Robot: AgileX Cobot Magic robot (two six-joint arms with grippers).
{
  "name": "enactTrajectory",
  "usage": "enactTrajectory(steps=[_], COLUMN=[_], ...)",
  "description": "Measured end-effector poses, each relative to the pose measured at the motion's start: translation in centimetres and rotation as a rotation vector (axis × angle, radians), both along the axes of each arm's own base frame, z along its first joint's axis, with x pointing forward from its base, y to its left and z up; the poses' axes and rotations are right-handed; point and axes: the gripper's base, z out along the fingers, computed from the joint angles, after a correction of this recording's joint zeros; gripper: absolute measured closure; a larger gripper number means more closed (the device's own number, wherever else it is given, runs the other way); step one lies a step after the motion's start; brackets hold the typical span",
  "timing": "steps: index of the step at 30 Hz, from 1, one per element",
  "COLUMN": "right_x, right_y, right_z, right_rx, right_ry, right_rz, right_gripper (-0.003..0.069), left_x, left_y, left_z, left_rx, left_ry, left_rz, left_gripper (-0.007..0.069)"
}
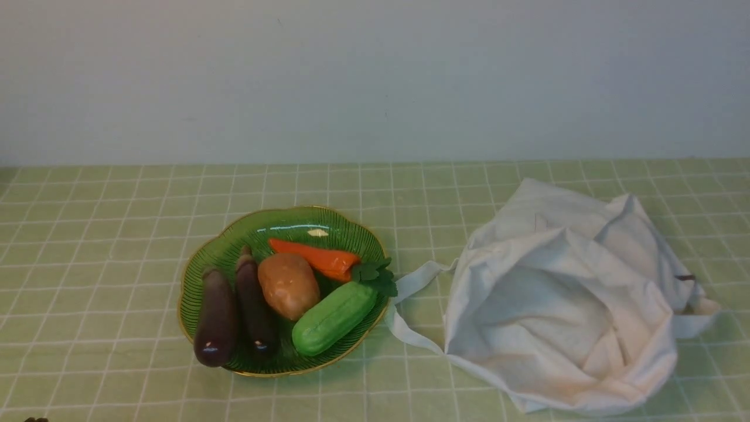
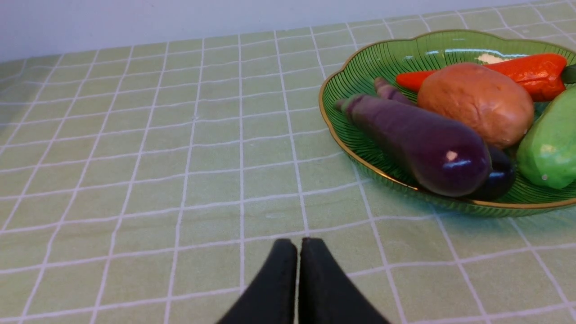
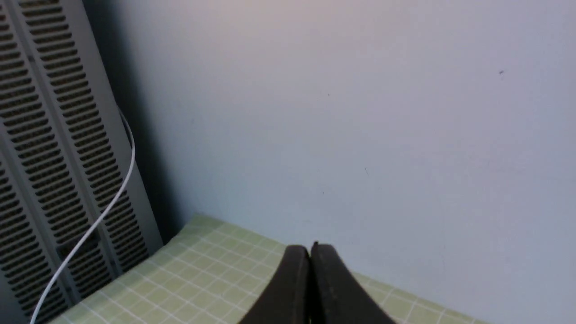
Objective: Take vegetables from bag on green coffee tablecloth place on plate.
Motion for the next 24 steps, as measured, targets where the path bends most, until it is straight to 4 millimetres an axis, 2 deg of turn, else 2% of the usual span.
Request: enactTrajectory(steps=[8,24], right_x=[-0.9,-1.5], right_y=[-0.9,0.2], right_z=[0.3,0.2], right_rx=[0.005,-0.008], right_ry=[-0.041,-0.127], right_rz=[-0.006,0.122], right_gripper=[0.0674,0.0674], left_x=[0.0,0.0], left_y=[0.0,0.0], left_z=[0.0,0.0], left_rx=[0.0,0.0], left_ry=[0.0,0.0], left_rz=[0.0,0.0], left_gripper=[0.0629,0.0629])
